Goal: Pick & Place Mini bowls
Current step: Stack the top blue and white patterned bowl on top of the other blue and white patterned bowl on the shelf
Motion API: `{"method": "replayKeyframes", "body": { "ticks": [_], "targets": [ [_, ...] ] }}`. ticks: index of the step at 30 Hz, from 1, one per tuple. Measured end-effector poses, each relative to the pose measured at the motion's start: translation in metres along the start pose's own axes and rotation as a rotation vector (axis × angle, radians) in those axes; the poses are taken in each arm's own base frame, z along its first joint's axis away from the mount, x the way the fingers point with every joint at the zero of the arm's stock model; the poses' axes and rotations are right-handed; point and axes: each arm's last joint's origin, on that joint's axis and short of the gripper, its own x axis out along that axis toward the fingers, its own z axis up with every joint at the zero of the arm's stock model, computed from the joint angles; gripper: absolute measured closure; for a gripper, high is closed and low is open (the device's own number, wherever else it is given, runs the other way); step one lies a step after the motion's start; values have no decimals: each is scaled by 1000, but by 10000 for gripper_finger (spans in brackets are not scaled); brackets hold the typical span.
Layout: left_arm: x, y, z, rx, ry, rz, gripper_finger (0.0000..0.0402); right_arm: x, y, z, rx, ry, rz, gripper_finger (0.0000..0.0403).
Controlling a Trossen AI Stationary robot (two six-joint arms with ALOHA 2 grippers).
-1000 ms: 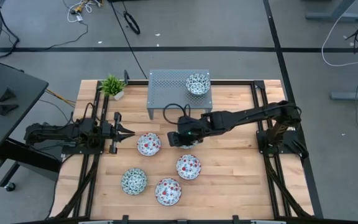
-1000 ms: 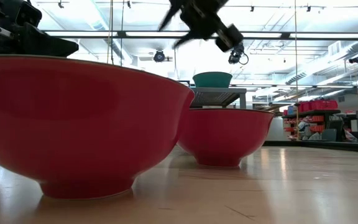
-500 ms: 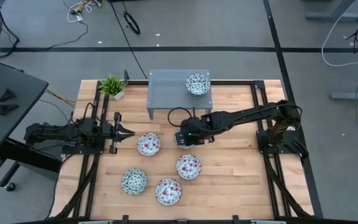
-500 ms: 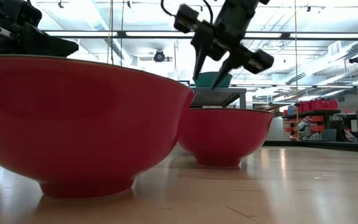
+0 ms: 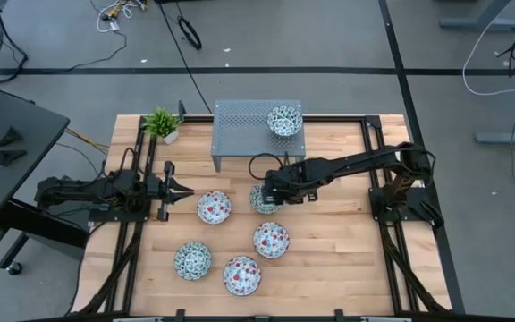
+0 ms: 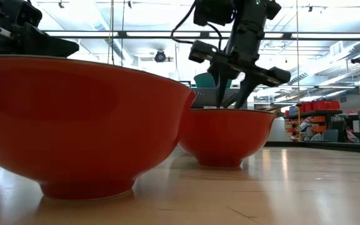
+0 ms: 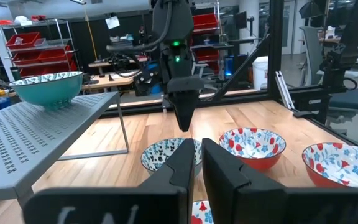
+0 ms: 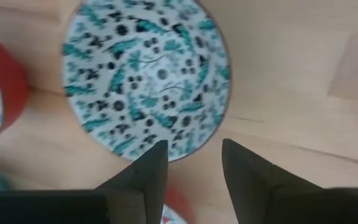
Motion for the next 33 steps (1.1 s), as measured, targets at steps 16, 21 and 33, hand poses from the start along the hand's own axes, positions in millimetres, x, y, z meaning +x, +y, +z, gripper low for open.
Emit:
{"method": "replayKeyframes", "body": {
  "ticks": [16,21,33],
  "targets": [
    [0,0,0,0,0,0,365,6,-7,7,17,-73,-35,250],
    [0,0,0,0,0,0,365,6,-7,7,17,-83,-32,250],
    [0,0,0,0,0,0,365,6,-3,-8,18,-99,-7,250]
  ]
}}
